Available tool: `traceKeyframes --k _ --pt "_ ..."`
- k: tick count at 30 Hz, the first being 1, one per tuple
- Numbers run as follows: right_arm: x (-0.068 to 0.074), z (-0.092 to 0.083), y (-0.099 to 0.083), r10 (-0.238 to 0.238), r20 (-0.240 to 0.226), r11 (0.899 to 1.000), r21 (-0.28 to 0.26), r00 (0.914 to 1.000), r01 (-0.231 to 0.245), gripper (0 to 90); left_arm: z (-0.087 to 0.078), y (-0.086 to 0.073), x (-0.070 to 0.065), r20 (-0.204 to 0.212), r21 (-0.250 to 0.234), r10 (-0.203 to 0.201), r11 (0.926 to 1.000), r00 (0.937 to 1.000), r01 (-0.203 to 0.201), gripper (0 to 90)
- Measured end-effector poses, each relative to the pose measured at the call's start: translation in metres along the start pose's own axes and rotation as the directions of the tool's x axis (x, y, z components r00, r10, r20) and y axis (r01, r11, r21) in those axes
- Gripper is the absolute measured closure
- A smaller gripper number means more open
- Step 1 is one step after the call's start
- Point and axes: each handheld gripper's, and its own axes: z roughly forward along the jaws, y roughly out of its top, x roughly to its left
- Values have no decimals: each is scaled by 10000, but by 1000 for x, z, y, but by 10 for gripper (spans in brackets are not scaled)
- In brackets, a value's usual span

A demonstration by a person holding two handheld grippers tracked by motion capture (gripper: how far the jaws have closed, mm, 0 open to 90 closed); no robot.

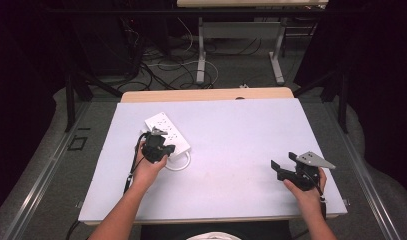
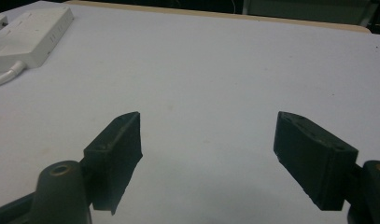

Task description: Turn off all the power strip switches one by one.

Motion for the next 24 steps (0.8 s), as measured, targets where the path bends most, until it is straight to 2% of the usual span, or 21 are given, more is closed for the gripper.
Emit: traceKeyframes --k 6,9,10,12,15,16,20,24 --pt "-2 -2 0 3 31 9999 128 10000 -4 228 8 0 -3 -238 81 229 9997 9995 -227 900" --pt "-2 -2 0 51 25 9999 118 10000 -51 228 11 0 -3 -296 247 173 9996 9994 -166 900" --pt "-2 -1 0 31 24 9999 154 10000 -31 228 13 -1 -3 -436 218 161 9996 9989 -152 900" --pt "-2 -2 0 98 50 9998 152 9999 -99 228 12 -1 -2 -402 251 177 9995 9990 -167 900" --pt "-2 -2 0 88 39 9998 180 10000 -89 228 13 -2 -1 -562 221 161 9996 9983 -149 900" --pt "-2 -2 0 88 39 9998 180 10000 -89 228 13 -2 -1 -471 249 129 9996 9988 -118 900" --pt "-3 -1 0 55 -37 9999 158 10000 -55 228 14 -1 -5 -633 317 413 9987 9971 -394 900" --pt "-2 -1 0 112 -29 9998 155 9999 -112 229 15 -1 -6 -725 356 397 9987 9966 -372 900"
